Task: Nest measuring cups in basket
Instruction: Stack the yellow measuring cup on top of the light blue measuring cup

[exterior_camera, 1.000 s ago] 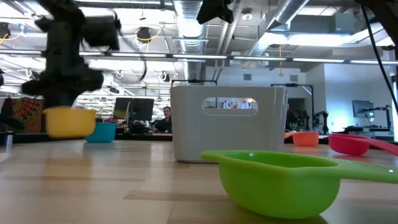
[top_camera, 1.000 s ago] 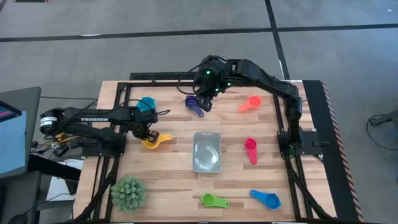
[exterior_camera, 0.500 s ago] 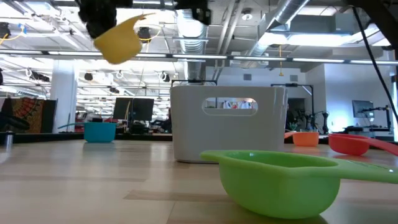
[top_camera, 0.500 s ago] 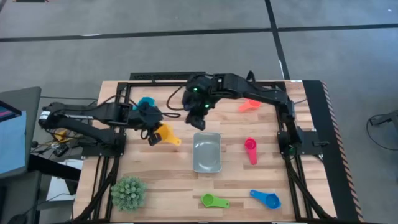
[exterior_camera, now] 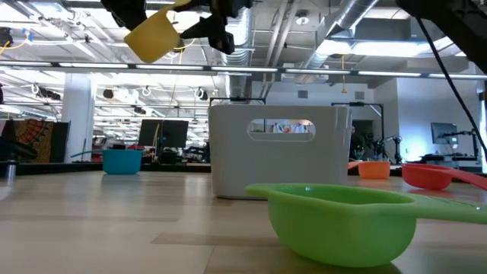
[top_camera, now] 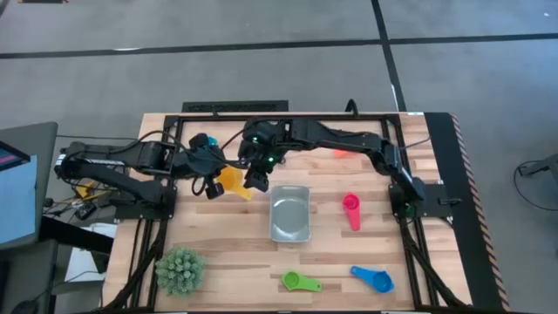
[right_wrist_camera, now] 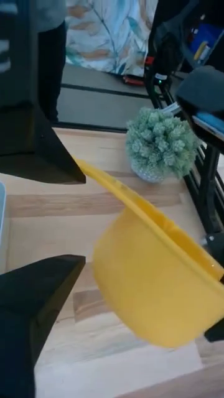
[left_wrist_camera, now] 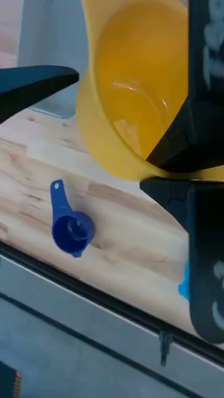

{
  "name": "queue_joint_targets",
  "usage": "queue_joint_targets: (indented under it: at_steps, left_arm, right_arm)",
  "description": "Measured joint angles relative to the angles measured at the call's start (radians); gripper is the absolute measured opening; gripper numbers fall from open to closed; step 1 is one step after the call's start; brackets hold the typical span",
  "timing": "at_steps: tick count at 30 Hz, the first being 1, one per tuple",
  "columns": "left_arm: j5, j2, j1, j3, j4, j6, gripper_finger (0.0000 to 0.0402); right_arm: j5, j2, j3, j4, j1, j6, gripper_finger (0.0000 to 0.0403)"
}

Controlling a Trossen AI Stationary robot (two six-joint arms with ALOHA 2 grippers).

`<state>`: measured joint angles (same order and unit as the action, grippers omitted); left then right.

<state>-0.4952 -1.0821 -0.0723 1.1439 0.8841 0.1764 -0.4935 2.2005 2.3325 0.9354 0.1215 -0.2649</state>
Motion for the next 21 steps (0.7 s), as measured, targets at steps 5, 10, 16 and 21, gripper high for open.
queue_joint_targets:
  at_steps: [5,10,16,21]
  left_arm:
    - [-0.014,0.0,0.0,0.0,0.029,-0.008,0.0]
    - [-0.047,0.0,0.005,0.0,0.028,0.027,0.0]
    - [-0.065,0.0,0.041,0.0,0.026,0.135,0.0]
    - [-0.046,0.0,0.063,0.0,0.045,0.229,0.0]
  right_arm:
    - [0.154,-0.009,0.0,-0.008,0.007,0.005,0.0193]
    - [0.279,-0.053,0.003,-0.118,0.031,0.076,0.0171]
    - [0.281,-0.051,0.001,-0.224,0.028,0.16,0.0167]
    - [0.316,-0.028,-0.001,-0.225,0.018,0.275,0.0187]
